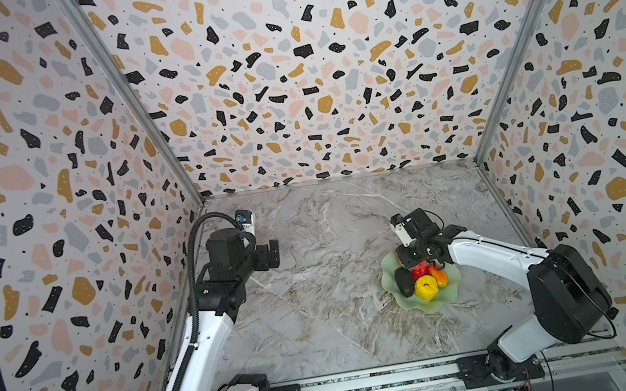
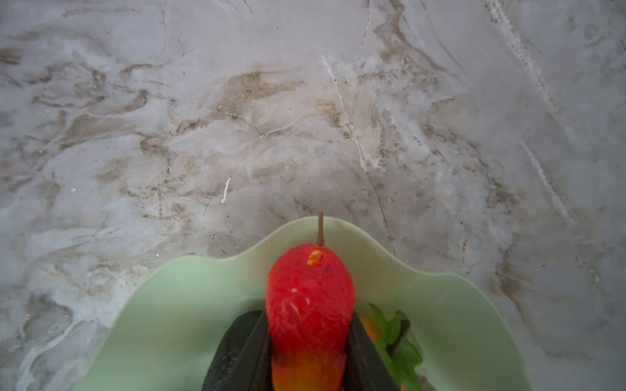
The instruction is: Place and organize the fake fruits in the fruit bowl
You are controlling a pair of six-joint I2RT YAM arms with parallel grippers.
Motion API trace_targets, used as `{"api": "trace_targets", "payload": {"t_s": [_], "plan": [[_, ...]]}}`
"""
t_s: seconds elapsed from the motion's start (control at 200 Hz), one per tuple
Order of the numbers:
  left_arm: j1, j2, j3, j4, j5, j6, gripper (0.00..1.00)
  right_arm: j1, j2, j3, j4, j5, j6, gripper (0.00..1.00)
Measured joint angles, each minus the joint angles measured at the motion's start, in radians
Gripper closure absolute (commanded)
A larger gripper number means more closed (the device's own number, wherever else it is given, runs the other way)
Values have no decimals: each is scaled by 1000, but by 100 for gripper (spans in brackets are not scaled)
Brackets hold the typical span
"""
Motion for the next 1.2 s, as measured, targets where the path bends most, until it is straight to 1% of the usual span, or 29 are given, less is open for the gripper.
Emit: {"api": "trace_targets", "payload": {"t_s": [0.23,0.35,0.421,0.556,0.626,0.696,0.761,0.826,0.891,1.026,1.101,1.197], "plan": [[0,2,0,0,2,0,0,0,-10,-11,-13,3,-5,27],[0,2,0,0,8,0,1,1,-56,-2,-43,11,-7,8],[0,2,0,0,10,0,1,5,-97,17,-52,18,-9,0],[0,6,0,13,12,-8,0,6,-202,56,-38,44,-14,1],[0,13,0,35,-2,-44,0,2,-263,55,5,75,-28,1],[0,15,-10,79,-51,-102,0,-15,-337,20,103,121,-48,1],[0,9,-47,143,-119,-151,0,-52,-428,-63,232,146,-65,1],[-2,-15,-128,228,-199,-187,1,-109,-531,-186,385,163,-77,1],[-3,-60,-256,343,-276,-199,1,-191,-610,-306,520,178,-82,1],[-6,-160,-597,701,-441,-187,0,-341,-640,-488,742,222,-69,1],[-6,-133,-714,853,-526,-170,0,-369,-640,-591,851,253,-64,1],[-6,-35,-727,951,-596,-141,0,-371,-618,-695,970,290,-62,1]]}}
